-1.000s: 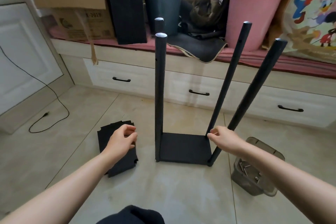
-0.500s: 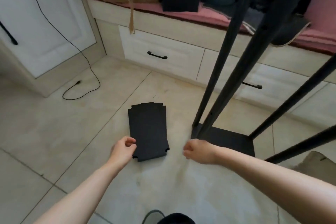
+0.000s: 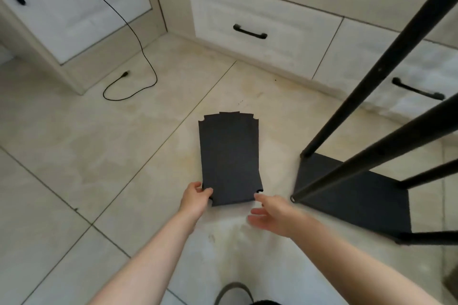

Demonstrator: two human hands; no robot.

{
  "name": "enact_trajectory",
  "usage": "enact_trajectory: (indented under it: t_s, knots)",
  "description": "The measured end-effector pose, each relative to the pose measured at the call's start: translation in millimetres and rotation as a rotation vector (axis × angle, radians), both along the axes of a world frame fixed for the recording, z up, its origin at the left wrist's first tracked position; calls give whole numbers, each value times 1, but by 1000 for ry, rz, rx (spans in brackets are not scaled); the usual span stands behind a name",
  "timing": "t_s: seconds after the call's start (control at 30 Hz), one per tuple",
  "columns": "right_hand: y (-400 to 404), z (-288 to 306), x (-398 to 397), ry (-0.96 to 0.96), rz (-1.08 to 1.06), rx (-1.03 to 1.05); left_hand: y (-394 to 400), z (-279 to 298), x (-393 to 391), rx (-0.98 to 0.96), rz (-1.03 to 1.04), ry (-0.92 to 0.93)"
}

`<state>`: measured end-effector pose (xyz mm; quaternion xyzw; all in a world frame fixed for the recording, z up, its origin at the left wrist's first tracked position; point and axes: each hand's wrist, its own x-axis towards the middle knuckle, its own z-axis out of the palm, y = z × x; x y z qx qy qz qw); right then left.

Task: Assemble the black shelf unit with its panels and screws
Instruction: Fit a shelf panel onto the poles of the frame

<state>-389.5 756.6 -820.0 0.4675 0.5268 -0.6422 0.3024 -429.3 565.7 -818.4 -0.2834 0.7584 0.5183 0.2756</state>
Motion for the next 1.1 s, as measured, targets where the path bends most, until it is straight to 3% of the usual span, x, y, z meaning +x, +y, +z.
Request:
enact_trajectory:
  t_s: [0.23, 0.6, 0.83, 1.1]
  knots:
    - [1, -14, -9, 48, -225, -49, 13, -9, -5, 120, 166, -39]
    - [-1, 1, -14, 245, -362, -192, 21, 9, -11, 160, 142, -91]
    - [1, 39, -8, 279, -297, -194, 15, 37, 8, 207, 131, -150]
    - [8, 130, 7, 358, -186, -143, 7, 122, 28, 250, 77, -118]
